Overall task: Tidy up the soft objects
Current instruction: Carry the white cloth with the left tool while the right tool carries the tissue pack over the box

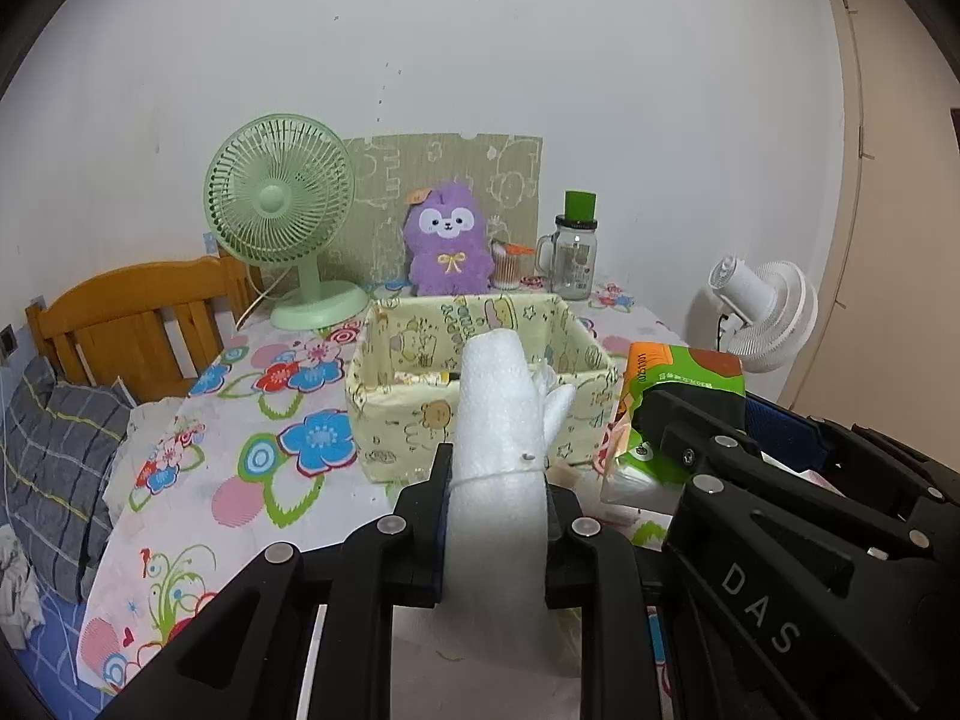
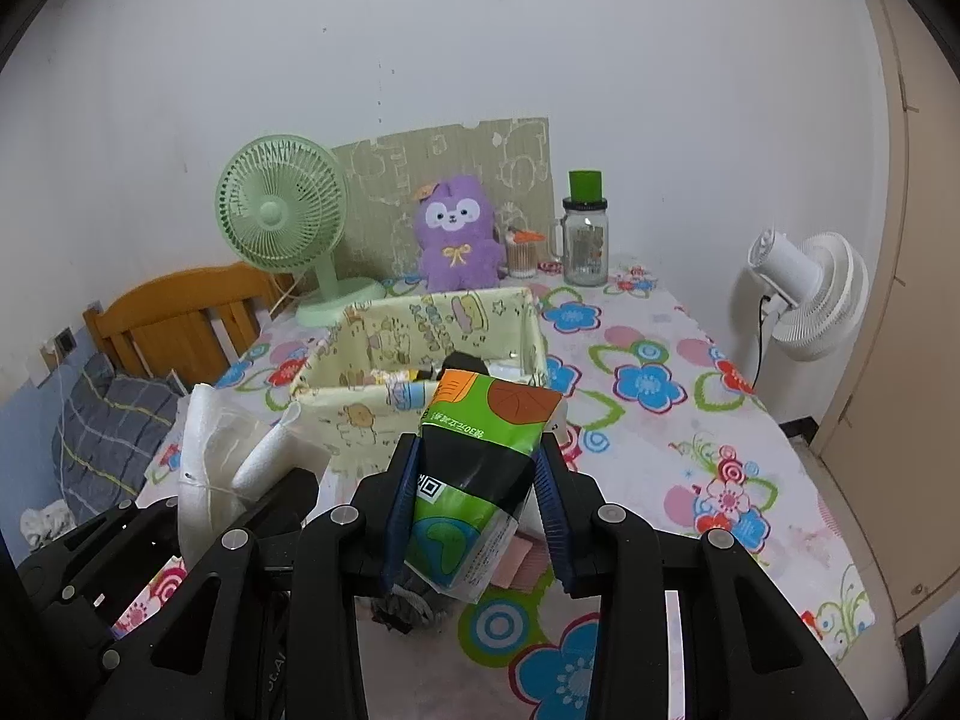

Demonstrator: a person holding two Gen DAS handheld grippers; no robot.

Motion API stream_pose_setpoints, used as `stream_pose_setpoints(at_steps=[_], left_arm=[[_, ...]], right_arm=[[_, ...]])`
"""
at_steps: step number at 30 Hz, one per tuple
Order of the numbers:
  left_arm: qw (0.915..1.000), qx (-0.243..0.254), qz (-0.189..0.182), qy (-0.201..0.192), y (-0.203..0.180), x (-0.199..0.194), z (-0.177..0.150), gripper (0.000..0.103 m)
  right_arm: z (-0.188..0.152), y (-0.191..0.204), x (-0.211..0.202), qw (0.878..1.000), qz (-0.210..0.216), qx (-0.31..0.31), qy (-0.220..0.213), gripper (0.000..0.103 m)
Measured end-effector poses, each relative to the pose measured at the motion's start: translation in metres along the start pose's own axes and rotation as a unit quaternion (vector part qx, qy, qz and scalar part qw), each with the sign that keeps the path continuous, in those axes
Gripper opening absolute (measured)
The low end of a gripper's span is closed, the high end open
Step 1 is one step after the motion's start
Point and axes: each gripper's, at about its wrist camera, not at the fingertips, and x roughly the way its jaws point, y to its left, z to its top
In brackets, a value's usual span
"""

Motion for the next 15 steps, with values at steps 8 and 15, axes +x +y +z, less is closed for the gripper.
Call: stream_pose_setpoints(at_steps=[8,15], left_arm=[[1.0000,0.001,-0.001,-0.009,-0.001,0.000,0.016,0.018],[1.0000,0.001,-0.003,-0.009,0.000,0.007,0.025,0.018]], right_arm=[[0.015,0.000,-0.001,1.000,0.002,-0.003,-0.010,0.040],[0.027,0.000,0.007,1.000,0.005,-0.002,-0.010,0.040]])
